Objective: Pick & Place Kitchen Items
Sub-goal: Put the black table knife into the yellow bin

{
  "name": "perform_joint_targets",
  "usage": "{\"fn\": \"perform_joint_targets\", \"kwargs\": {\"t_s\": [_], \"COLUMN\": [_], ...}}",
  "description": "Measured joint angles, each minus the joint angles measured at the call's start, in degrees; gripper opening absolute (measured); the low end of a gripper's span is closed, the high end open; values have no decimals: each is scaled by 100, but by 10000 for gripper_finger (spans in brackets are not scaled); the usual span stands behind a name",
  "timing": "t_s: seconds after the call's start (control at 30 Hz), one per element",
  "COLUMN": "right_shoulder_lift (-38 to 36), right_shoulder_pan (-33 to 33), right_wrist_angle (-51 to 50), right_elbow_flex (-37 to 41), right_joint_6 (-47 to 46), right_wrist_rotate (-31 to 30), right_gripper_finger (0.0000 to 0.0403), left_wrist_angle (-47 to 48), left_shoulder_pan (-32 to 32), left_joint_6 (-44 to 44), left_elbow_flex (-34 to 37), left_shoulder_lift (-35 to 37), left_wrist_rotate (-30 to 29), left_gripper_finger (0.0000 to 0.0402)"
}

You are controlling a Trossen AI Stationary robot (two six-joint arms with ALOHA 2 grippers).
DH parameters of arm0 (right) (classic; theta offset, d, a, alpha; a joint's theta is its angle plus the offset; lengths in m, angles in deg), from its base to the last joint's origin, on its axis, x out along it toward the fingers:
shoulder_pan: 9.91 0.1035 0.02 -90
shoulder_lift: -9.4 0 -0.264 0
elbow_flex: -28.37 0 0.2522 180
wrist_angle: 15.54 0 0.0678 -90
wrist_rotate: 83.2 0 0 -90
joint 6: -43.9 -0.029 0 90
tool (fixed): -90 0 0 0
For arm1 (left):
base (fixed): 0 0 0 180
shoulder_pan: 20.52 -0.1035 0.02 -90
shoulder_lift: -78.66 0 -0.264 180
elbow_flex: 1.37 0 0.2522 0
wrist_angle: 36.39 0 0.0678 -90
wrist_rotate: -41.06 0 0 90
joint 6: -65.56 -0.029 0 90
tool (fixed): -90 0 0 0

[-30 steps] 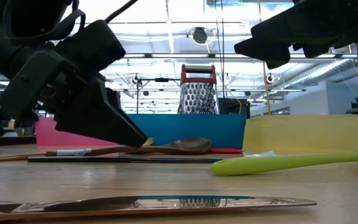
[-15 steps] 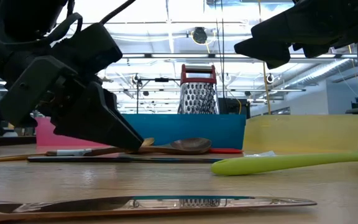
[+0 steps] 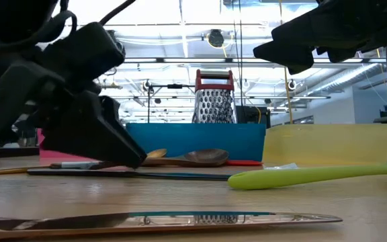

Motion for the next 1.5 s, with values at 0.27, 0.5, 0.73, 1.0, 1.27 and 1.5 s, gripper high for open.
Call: {"fn": "perform_joint_targets", "kwargs": {"t_s": [0.27, 0.5, 0.73, 1.0, 1.27, 1.5], "right_shoulder_lift": [1, 0, 1, 1, -1, 1], "right_shoulder_pan": [0, 0, 0, 0, 0, 0], "right_wrist_angle": [0, 0, 0, 3, 3, 2], "right_elbow_flex": [0, 0, 0, 0, 0, 0], "right_joint_6": [-12, -16, -203, -209, -172, -124], "right_wrist_rotate": [2, 2, 4, 4, 4, 4], "right_gripper_finger": [222, 222, 222, 222, 222, 222], "left_wrist_angle": [-484, -126, 151, -177, -804, -985], "left_shoulder_pan": [134, 207, 159, 90, 86, 77], "left_joint_6": [-460, -491, -441, -127, -33, 143], "left_elbow_flex": [0, 0, 0, 359, 795, 855], "left_shoulder_lift": [0, 0, 0, 4, 4, -285], "left_wrist_rotate": [-49, 205, 506, 552, 526, 546], "left_gripper_finger": [161, 161, 161, 161, 161, 139]}}
